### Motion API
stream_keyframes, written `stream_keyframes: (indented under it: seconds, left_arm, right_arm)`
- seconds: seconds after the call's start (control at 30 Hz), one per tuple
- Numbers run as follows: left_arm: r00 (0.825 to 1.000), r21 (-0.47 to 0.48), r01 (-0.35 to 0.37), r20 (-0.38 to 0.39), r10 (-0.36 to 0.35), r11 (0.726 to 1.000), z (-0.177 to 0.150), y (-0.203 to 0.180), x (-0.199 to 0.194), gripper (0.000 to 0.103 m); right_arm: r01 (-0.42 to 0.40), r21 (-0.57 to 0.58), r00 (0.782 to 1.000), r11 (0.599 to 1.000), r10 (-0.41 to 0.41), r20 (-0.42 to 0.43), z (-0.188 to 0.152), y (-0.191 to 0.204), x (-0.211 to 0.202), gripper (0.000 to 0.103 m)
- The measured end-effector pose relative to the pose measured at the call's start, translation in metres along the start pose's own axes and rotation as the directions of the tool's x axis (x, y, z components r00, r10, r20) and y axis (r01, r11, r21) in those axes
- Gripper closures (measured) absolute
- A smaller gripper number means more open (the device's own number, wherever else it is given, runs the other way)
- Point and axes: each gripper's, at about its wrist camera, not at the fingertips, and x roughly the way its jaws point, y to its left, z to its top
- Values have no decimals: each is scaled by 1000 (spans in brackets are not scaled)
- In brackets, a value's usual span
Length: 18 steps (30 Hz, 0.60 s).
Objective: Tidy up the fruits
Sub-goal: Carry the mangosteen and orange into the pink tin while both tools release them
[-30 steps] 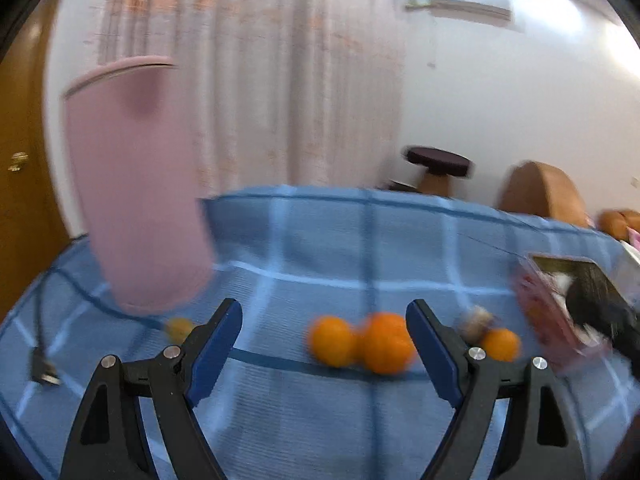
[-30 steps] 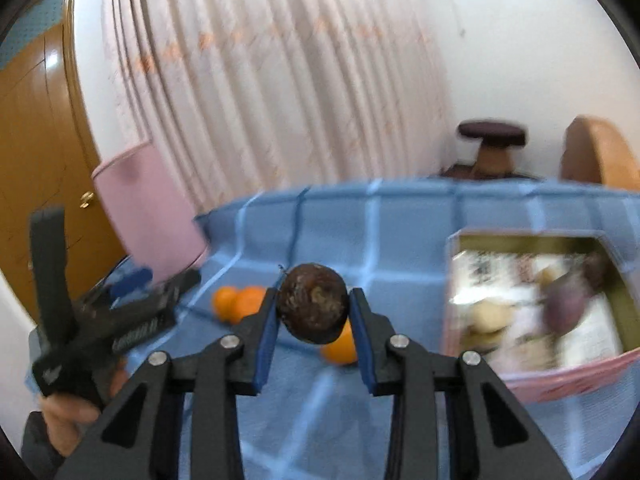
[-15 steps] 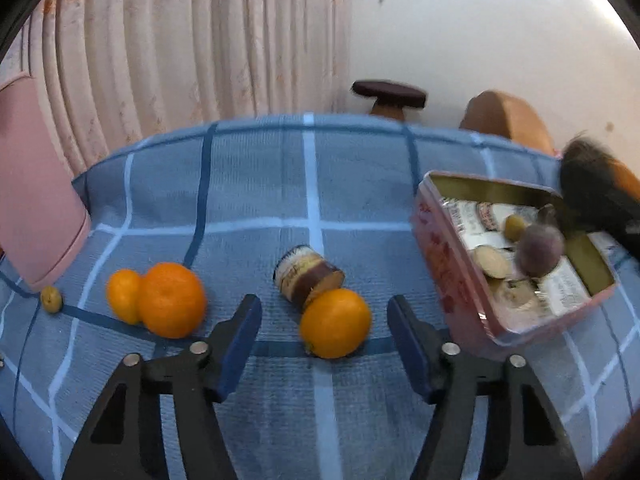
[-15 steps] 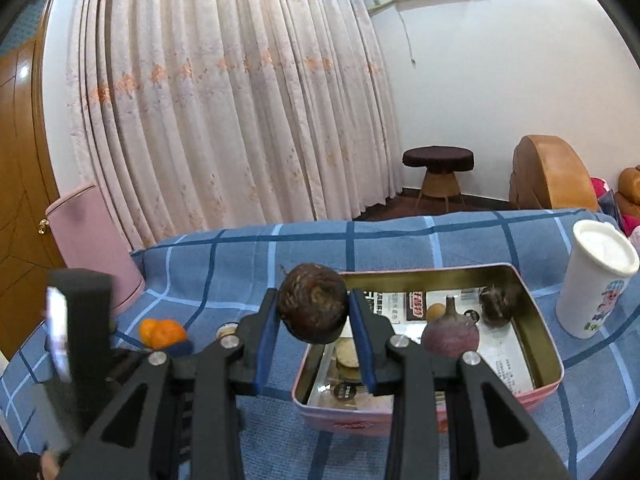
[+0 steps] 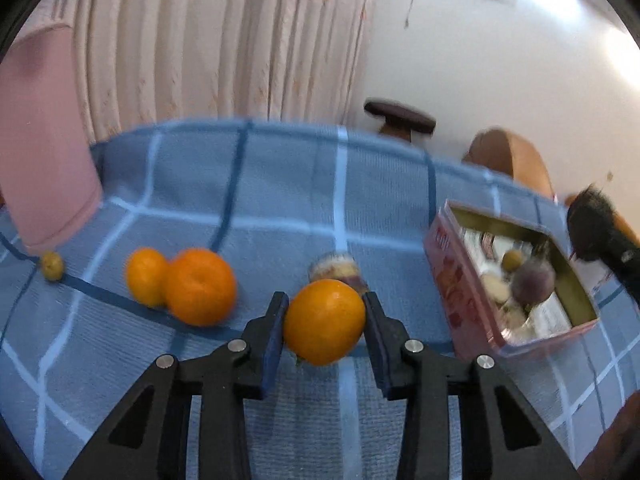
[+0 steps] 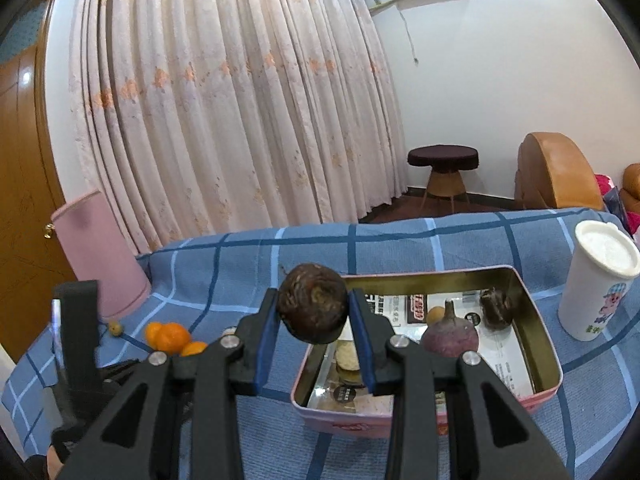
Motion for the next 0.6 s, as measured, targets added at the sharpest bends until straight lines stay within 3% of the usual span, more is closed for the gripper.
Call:
stream_keyframes:
  seconds: [0.13, 0.23, 0.6]
  left_arm:
    - [994, 9, -13, 109, 12, 1000, 9, -12, -19, 64]
    - [989, 32, 12, 145, -17, 999, 16, -32, -23, 64]
    - [991, 153, 59, 111, -76, 987, 31, -125, 12, 64]
  right_arm:
    - [6, -7, 1000, 1000, -6, 22, 3, -8, -6, 66]
    - [36, 14, 999, 999, -36, 35, 7, -26, -10, 66]
    - [185, 73, 983, 980, -185, -3, 13, -105, -7, 66]
